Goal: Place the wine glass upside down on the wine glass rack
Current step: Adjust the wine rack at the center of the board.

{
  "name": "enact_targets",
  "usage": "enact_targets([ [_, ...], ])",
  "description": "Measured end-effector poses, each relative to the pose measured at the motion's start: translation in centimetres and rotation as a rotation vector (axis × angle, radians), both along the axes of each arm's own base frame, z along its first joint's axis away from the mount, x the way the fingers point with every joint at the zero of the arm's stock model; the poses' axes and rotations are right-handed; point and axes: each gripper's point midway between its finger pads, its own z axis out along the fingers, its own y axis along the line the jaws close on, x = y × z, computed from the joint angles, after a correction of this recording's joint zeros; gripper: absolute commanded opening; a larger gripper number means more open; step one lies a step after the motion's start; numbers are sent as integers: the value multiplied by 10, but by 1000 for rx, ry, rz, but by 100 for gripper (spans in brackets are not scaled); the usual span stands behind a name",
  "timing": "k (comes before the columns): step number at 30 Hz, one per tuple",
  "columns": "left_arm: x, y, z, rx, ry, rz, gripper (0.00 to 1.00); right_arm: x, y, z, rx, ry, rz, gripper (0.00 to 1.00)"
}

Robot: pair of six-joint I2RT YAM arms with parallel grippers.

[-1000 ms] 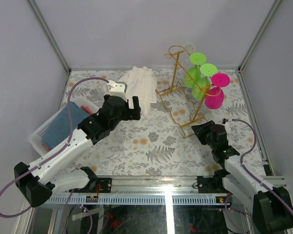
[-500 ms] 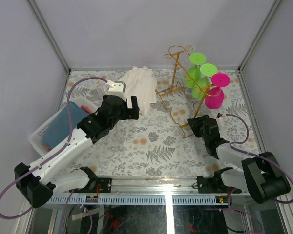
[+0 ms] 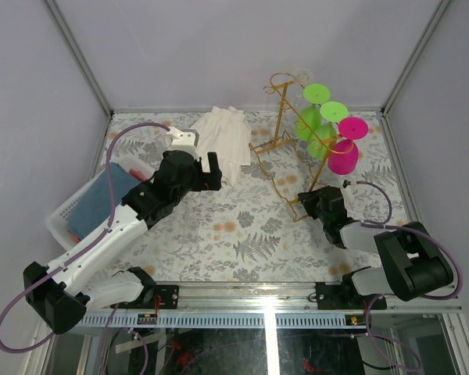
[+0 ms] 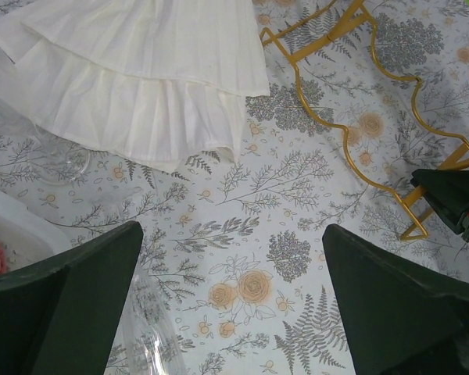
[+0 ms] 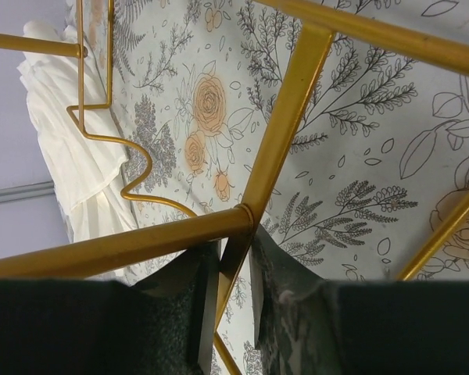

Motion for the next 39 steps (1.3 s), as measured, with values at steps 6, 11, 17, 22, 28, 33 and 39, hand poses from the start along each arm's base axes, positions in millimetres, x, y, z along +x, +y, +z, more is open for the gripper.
enact_targets([
  [6, 2, 3, 0, -2, 2, 9, 100, 5, -1, -1, -33, 20, 3, 15],
  [11, 2, 4, -2, -1, 6, 10, 100, 16, 2, -1, -100, 45, 41, 11],
  [17, 2, 4, -4, 1, 11, 8, 100, 22, 6, -2, -131, 44, 82, 10],
  [22, 2, 4, -5, 2, 13, 8, 100, 30, 5, -3, -122, 49, 129, 8],
  [28, 2, 3, -6, 2, 17, 3, 100, 37, -8, -3, -116, 51, 191, 7],
  [33, 1, 3, -7, 5, 22, 1, 100, 46, -15, -3, -139, 68, 260, 7],
  [39, -2, 6, -8, 19, 28, -2, 100, 52, -25, -3, -162, 74, 322, 6],
])
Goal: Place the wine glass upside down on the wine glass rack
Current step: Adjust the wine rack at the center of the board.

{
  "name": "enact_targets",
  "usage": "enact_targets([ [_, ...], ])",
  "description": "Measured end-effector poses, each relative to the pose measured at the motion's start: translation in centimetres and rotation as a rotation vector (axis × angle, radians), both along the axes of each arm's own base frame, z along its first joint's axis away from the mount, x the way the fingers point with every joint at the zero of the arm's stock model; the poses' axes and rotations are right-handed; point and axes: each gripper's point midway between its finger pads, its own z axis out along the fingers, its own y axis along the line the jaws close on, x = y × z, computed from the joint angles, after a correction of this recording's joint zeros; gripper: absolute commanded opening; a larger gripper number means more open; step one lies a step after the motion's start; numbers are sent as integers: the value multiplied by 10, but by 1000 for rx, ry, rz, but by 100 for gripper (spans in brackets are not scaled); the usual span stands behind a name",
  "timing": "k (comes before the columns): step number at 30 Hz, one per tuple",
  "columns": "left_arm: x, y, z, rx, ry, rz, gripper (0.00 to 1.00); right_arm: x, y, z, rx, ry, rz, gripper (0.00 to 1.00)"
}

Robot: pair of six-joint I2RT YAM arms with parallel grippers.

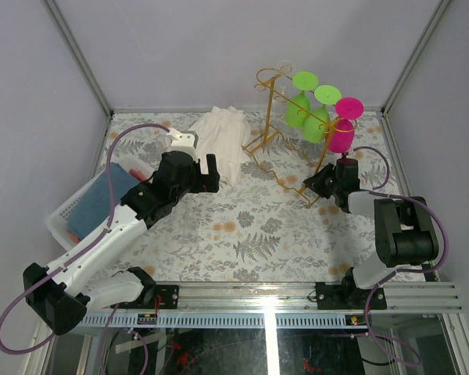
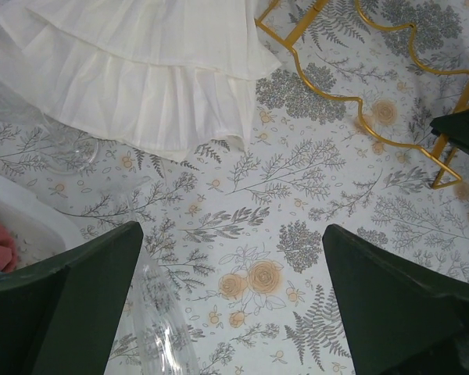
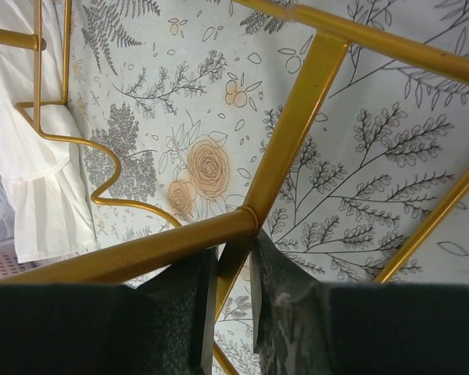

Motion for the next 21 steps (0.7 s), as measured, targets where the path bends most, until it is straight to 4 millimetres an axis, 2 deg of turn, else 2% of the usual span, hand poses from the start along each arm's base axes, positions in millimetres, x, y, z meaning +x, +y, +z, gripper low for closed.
enact_targets([
  [3, -2, 4, 1, 11, 0, 1, 100, 0, -4, 0, -14, 6, 25, 11],
  [6, -4, 8, 1, 22, 1, 8, 100, -1, -7, 0, -26, 12, 43, 30],
  [10, -5, 11, 2, 26, -3, 15, 100, -3, -9, 0, -64, -3, 83, 45],
  [16, -7, 15, 7, 22, -16, 24, 100, -17, -15, 6, -118, -10, 107, 57],
  [21, -10, 18, 17, 9, -44, 26, 100, -35, -26, 25, -161, -56, 52, 67],
])
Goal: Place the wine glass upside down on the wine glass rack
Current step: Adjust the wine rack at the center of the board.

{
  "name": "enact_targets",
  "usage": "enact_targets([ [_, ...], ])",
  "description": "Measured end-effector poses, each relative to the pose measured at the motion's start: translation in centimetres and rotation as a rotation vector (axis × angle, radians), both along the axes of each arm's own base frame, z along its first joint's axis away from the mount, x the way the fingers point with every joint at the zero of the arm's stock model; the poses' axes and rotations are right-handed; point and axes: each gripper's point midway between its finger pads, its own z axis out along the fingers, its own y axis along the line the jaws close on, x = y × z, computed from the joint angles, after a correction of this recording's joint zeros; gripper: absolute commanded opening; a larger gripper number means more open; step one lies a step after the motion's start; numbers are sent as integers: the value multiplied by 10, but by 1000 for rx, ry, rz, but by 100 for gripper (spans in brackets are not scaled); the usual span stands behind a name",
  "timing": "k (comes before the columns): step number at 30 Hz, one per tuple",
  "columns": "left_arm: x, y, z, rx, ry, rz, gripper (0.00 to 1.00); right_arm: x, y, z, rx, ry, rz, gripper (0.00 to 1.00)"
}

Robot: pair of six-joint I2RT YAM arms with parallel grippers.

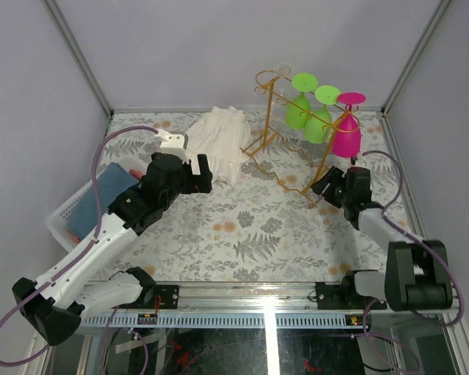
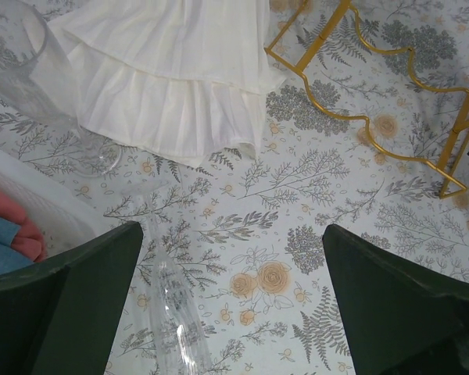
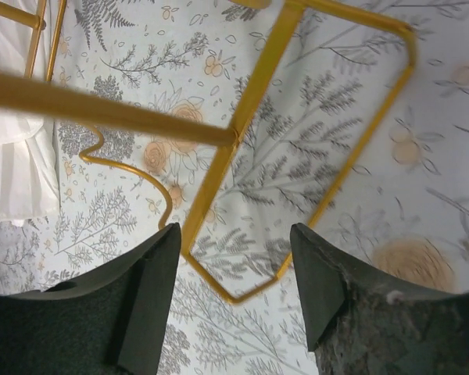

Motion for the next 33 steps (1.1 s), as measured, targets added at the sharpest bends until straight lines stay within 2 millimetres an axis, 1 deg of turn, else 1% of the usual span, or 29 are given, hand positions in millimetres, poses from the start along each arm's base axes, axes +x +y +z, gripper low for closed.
enact_targets([
  [4, -3, 3, 9, -8, -26, -5, 100, -24, -11, 12, -16, -68, -65, 70],
  [7, -5, 4, 13, -12, -39, -7, 100, -40, -17, 15, -23, -103, -100, 71],
  [11, -7, 6, 20, -25, -58, -6, 100, -60, -19, 15, -21, -135, -110, 72],
  [17, -10, 8, 27, -41, -79, -5, 100, -79, -21, 19, -13, -190, -117, 74],
  [20, -10, 10, 30, -44, -86, 2, 100, -85, -17, 26, -7, -221, -90, 73],
  [25, -13, 14, 36, -52, -107, 13, 100, -97, -4, 42, 13, -277, -20, 72],
  [28, -14, 18, 41, -58, -123, 23, 100, -108, 12, 48, 23, -303, 46, 72],
  [30, -15, 20, 43, -59, -130, 30, 100, -114, 26, 49, 25, -303, 102, 72],
  [33, -15, 22, 45, -59, -136, 40, 100, -125, 51, 39, 23, -258, 204, 73],
])
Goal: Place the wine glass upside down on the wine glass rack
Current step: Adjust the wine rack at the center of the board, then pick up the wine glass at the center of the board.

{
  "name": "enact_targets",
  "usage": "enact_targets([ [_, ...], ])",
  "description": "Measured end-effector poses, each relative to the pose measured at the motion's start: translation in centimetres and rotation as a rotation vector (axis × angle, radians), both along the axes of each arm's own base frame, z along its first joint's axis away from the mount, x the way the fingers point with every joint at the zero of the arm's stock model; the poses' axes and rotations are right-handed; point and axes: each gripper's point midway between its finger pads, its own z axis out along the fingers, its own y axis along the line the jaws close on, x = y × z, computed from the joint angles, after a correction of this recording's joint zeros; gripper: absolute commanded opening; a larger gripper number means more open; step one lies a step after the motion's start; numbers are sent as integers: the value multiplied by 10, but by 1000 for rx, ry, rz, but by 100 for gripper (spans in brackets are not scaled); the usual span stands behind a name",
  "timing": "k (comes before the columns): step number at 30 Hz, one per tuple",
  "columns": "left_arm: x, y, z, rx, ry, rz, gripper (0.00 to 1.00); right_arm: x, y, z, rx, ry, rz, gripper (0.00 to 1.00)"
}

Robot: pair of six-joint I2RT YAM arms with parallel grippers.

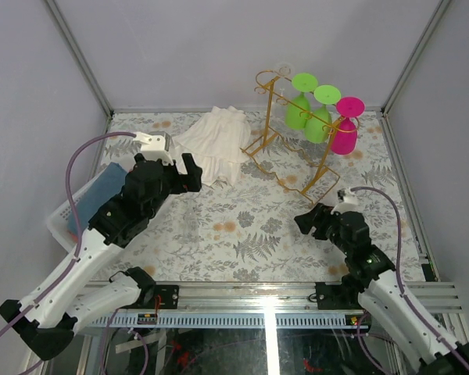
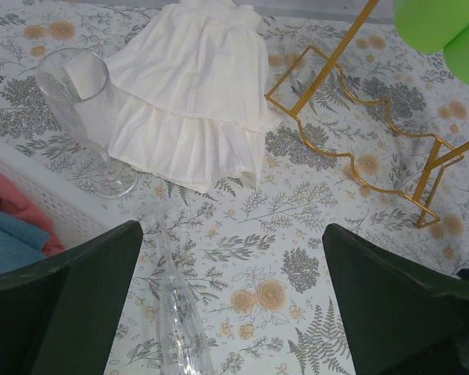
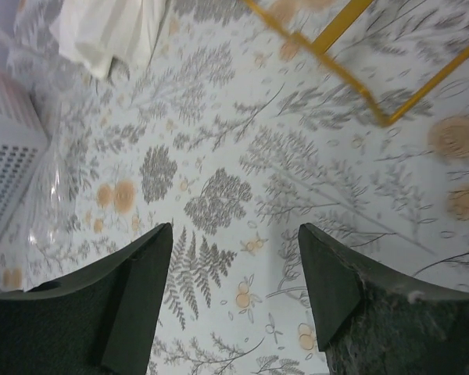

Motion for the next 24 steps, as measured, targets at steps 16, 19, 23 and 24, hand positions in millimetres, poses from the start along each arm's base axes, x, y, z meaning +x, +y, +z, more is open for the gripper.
enact_targets([
  [16, -30, 42, 33, -42, -103, 92, 100, 18, 181, 8, -43, 46, 258, 67],
  [19, -38, 49, 36, -54, -122, 100, 100, 41, 227, 20, 0, 37, 264, 62],
  [23, -45, 54, 27, -52, -116, 100, 100, 68, 281, 22, 41, 41, 281, 58],
  [24, -47, 55, 23, -49, -111, 101, 100, 75, 293, 21, 46, 45, 287, 57],
])
